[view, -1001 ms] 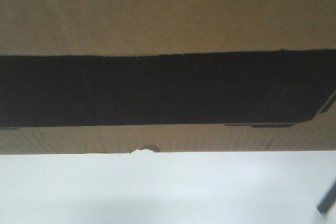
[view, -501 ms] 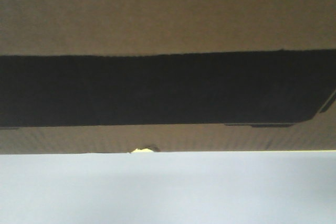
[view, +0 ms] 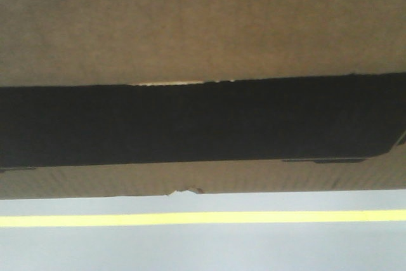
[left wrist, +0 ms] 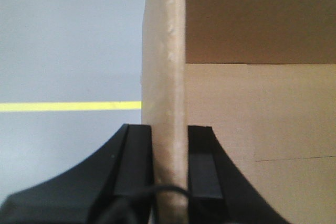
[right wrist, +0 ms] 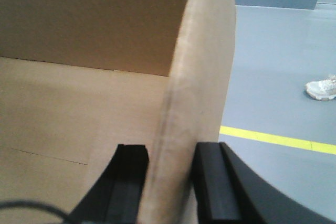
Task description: Grab box from left shelf to table start
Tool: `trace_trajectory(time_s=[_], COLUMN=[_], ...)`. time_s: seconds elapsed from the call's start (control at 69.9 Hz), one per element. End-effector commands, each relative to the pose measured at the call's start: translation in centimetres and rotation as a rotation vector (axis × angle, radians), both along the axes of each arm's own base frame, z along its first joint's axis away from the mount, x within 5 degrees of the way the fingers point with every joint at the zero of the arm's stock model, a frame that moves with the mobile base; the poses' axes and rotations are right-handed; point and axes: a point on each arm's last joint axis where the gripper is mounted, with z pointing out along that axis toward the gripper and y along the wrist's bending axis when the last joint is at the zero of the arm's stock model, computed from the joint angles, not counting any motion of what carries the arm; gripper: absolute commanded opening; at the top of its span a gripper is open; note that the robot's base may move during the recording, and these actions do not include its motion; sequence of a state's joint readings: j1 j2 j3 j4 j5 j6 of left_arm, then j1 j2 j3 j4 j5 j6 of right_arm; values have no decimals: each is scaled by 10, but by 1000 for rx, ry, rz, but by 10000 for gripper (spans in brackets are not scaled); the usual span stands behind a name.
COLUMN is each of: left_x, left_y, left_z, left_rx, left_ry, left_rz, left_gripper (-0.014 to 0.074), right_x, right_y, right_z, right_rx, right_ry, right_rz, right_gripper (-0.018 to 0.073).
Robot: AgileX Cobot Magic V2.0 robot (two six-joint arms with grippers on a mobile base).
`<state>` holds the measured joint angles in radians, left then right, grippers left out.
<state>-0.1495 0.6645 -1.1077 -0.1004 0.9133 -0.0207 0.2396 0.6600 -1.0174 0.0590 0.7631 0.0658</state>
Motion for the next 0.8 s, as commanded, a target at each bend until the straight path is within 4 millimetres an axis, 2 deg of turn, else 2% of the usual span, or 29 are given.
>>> trace_trajectory(time_s=[0.0, 0.787], left_x=[-3, 3], left_y=[-4, -5], left_z=[23, 22], left_rx=[-109, -106], left_ry=[-157, -139], left_rz=[-31, -30], left_gripper=[-102, -102], right_x=[0, 0], right_y=[-2, -2], right_z=[24, 24], right_rx=[11, 11], right_ry=[-182, -180], right_rz=[-19, -19], right_gripper=[57, 57])
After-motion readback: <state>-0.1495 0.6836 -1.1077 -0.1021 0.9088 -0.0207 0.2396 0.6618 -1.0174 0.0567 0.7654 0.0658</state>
